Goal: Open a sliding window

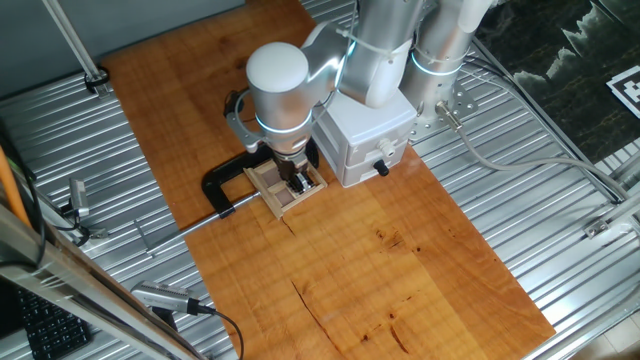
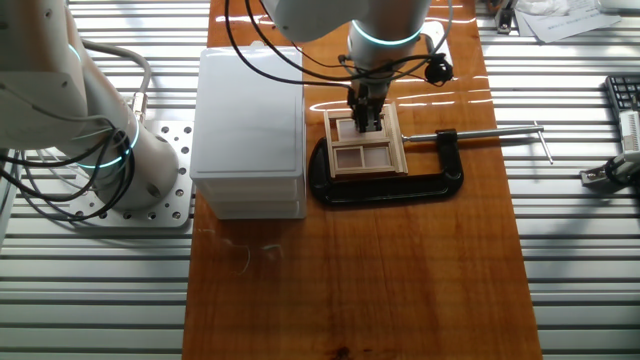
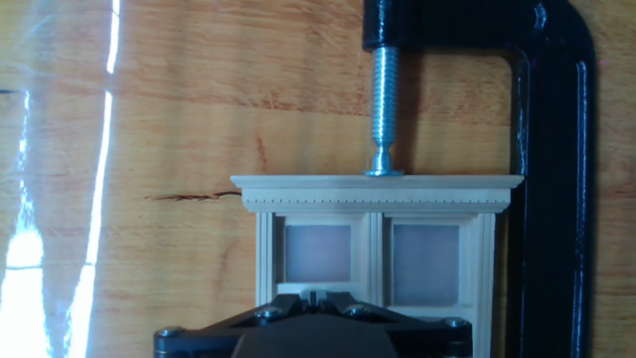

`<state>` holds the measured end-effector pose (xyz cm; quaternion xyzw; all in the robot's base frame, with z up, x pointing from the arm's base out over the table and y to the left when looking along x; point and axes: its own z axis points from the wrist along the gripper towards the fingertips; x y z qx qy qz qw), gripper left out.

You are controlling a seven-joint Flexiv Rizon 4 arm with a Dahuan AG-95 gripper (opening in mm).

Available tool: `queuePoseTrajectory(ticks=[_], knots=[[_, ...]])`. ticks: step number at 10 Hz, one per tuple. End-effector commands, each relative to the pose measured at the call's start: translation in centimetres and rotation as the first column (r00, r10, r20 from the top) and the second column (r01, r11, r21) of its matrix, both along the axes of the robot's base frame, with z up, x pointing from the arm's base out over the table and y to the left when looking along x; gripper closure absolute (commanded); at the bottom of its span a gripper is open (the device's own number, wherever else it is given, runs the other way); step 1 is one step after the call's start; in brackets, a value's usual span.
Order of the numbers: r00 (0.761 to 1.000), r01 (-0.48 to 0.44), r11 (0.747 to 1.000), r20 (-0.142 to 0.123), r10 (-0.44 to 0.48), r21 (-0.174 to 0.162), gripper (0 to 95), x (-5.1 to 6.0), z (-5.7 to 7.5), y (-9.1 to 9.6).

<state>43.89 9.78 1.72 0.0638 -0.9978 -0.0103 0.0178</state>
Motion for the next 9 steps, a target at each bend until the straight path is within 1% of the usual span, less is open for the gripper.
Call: queuePoseTrajectory(ticks=[1,6,9], knots=[[1.000,-0.001,1.000,-0.002,0.001,0.000,95.0,0.2,0.0,0.1],[1.000,0.000,1.000,-0.010,0.000,-0.001,95.0,0.8,-0.2,0.3],[1.000,0.000,1.000,-0.016,0.000,-0.001,95.0,1.4,-0.2,0.5]])
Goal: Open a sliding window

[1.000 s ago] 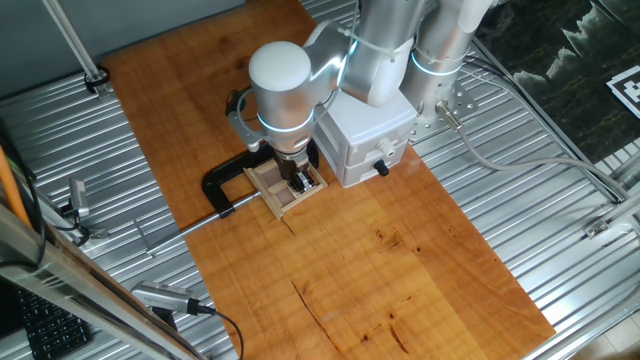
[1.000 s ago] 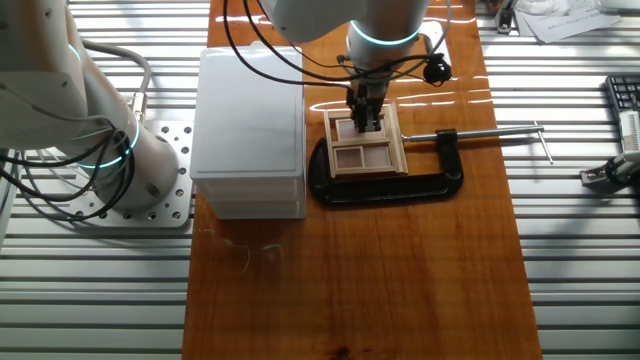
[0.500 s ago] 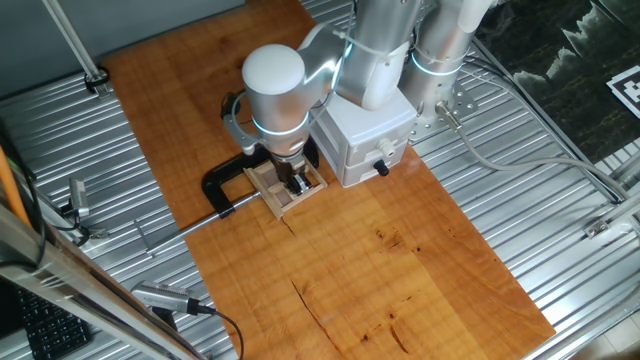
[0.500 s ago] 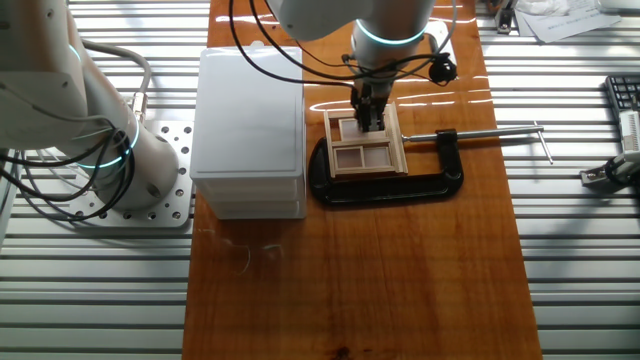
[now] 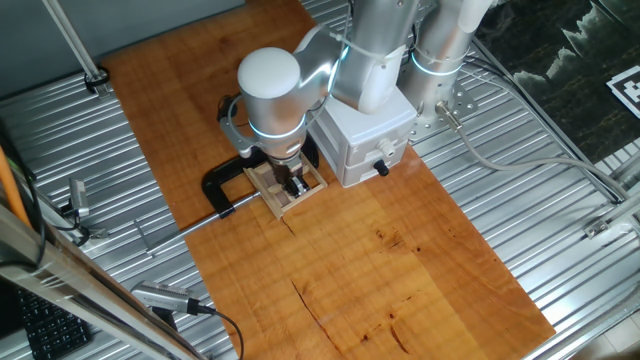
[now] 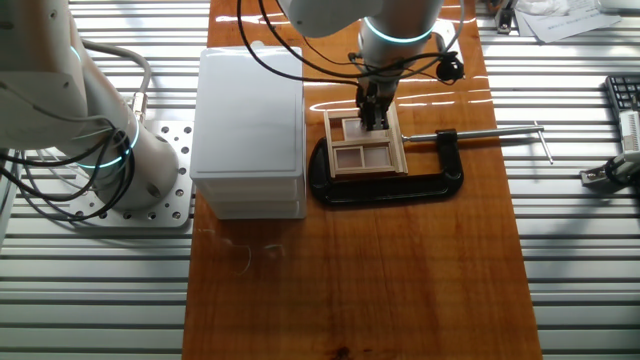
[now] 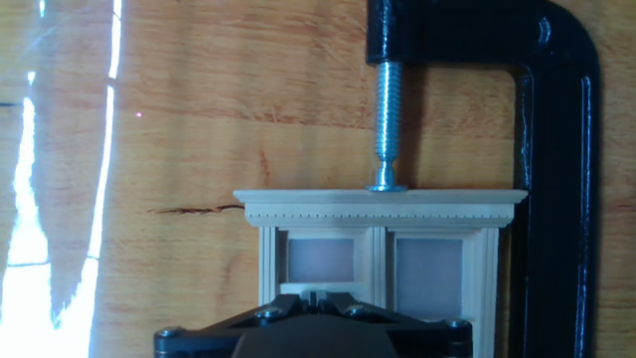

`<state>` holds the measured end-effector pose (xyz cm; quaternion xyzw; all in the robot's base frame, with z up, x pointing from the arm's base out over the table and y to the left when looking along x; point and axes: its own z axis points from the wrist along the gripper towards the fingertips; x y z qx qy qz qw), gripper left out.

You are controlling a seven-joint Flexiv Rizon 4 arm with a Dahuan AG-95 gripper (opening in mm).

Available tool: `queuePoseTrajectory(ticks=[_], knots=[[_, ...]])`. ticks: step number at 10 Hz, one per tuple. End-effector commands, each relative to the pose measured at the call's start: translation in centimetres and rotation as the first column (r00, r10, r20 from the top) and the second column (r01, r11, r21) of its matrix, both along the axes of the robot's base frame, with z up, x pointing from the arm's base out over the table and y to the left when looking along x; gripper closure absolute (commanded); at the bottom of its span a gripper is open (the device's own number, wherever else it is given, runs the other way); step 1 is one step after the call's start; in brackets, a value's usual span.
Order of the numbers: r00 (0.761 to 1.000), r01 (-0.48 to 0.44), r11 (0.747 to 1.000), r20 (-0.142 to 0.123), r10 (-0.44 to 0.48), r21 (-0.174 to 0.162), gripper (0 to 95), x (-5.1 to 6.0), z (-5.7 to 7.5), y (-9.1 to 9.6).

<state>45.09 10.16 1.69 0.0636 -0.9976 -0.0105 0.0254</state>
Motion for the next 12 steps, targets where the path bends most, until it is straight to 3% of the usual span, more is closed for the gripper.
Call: queuePoseTrajectory(ticks=[1,4,12], knots=[[1.000,0.000,1.000,-0.002,0.000,-0.001,95.0,0.2,-0.2,0.1],[1.000,-0.001,1.000,-0.002,0.001,-0.001,95.0,0.4,-0.5,0.1],[1.000,-0.004,1.000,-0.019,0.004,0.003,95.0,2.2,-0.4,0.3]])
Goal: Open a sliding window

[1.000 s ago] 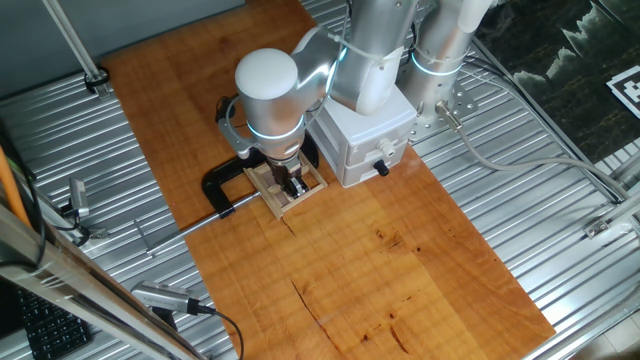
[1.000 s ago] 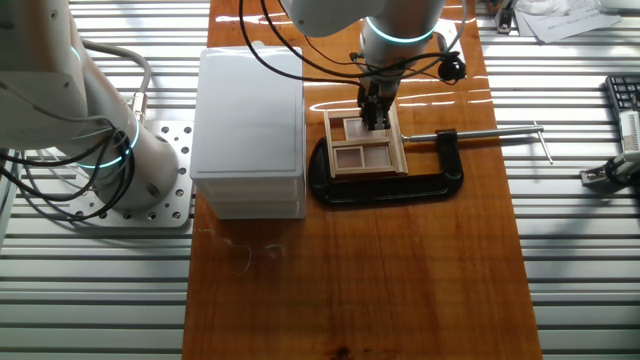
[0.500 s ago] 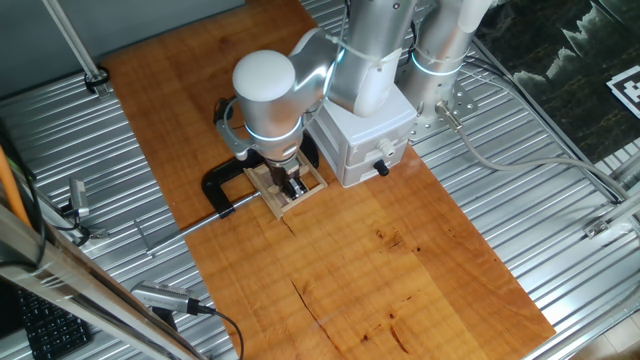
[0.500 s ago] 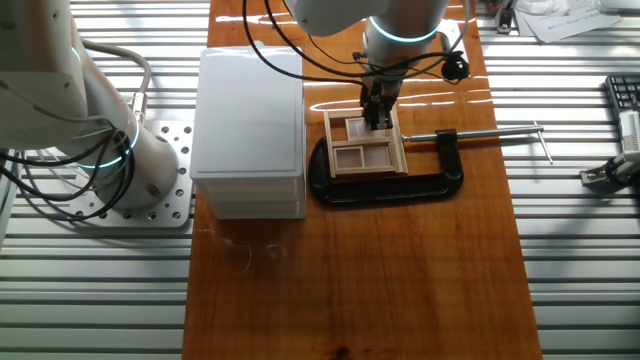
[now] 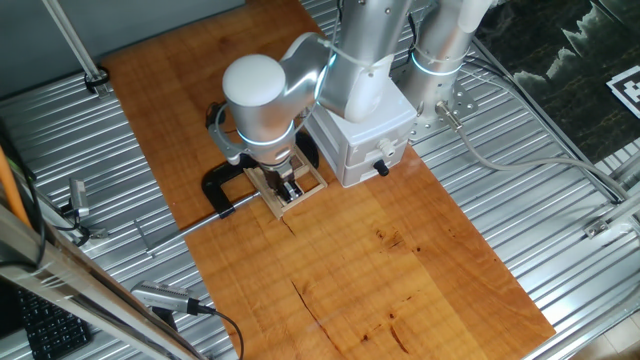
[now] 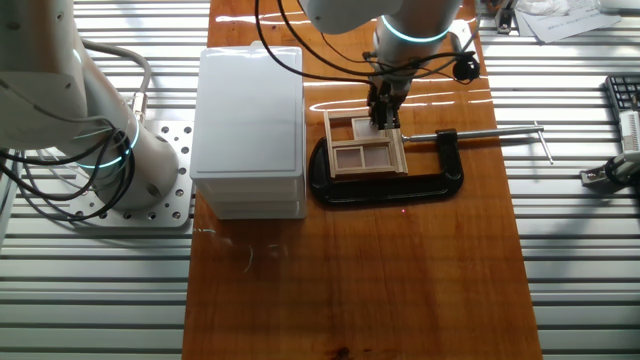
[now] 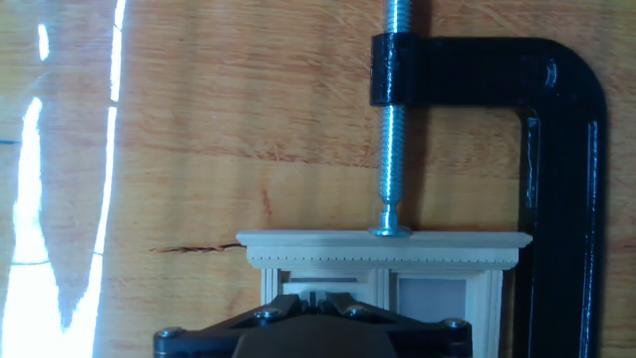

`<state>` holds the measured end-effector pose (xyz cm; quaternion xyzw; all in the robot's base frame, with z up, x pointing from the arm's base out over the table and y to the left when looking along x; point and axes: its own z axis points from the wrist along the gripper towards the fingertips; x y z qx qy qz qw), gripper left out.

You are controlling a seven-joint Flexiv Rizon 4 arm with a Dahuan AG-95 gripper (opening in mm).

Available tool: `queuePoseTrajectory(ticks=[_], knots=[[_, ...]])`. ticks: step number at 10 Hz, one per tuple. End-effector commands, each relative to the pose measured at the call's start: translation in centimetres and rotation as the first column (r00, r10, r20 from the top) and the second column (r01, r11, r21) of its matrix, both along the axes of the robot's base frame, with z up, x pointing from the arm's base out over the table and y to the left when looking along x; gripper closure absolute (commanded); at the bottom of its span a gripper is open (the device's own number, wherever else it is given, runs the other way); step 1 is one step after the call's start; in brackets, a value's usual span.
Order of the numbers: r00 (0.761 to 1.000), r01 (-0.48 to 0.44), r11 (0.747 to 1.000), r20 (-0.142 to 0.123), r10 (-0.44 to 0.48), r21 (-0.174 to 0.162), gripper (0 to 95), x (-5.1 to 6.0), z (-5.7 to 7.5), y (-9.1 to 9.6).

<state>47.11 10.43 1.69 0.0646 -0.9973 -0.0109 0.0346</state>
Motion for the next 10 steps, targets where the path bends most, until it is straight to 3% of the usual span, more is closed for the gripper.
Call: queuePoseTrajectory(ticks=[1,7,8,10], knots=[[1.000,-0.002,1.000,0.002,0.002,0.003,95.0,0.3,-0.4,0.1],[1.000,-0.002,1.000,-0.010,0.002,0.004,95.0,0.8,-0.4,0.1],[0.999,0.003,1.000,-0.042,-0.003,-0.001,95.0,0.6,-0.1,0.1],[0.999,0.000,1.000,-0.052,0.000,0.002,95.0,0.3,1.3,-0.1]])
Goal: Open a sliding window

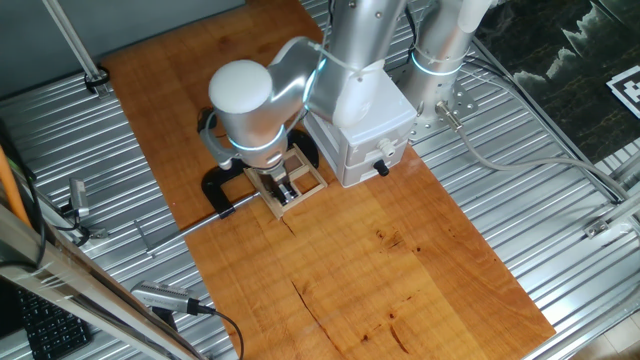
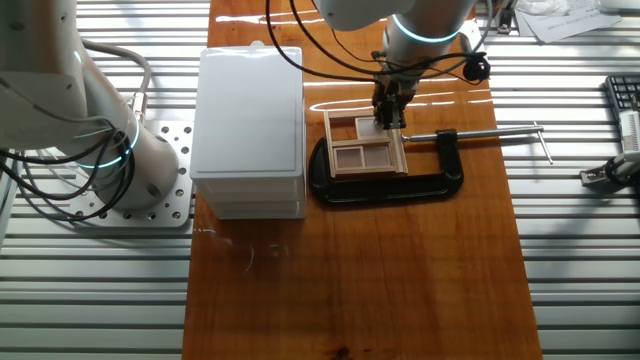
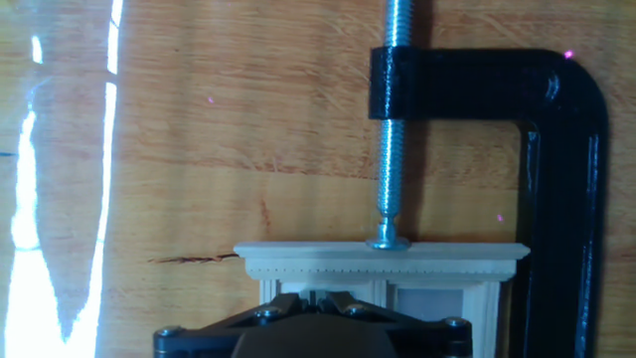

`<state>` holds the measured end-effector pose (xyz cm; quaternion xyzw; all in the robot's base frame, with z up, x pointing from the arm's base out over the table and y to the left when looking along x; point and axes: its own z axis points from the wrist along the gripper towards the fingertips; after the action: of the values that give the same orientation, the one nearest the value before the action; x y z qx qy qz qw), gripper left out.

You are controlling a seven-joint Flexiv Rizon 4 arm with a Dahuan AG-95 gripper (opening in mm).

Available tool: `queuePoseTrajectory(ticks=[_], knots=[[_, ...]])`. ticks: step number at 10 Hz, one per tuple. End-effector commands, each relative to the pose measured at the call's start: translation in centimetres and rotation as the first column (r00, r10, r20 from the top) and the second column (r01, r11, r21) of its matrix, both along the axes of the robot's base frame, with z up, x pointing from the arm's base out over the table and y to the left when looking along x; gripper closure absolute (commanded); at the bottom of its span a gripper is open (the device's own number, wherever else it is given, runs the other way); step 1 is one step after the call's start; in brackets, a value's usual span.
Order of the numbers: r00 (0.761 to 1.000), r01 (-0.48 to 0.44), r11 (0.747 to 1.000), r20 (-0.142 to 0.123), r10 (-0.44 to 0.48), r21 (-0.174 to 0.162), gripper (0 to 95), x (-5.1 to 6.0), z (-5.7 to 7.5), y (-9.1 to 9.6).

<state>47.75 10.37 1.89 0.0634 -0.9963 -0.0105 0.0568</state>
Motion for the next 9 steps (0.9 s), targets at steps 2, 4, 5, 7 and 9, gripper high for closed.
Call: queuePoseTrajectory(ticks=[2,4,5,7,9], knots=[[1.000,-0.006,1.000,-0.011,0.006,0.009,95.0,-1.0,2.2,0.0],[1.000,-0.011,1.000,0.005,0.011,0.010,95.0,-2.8,3.4,-0.3],[1.000,-0.014,1.000,0.018,0.014,0.011,95.0,-3.8,4.1,-0.7],[0.999,-0.008,1.000,0.032,0.008,0.011,95.0,-5.3,6.0,-1.5],[0.997,0.003,0.999,0.082,-0.006,0.034,95.0,-5.9,7.1,-2.0]])
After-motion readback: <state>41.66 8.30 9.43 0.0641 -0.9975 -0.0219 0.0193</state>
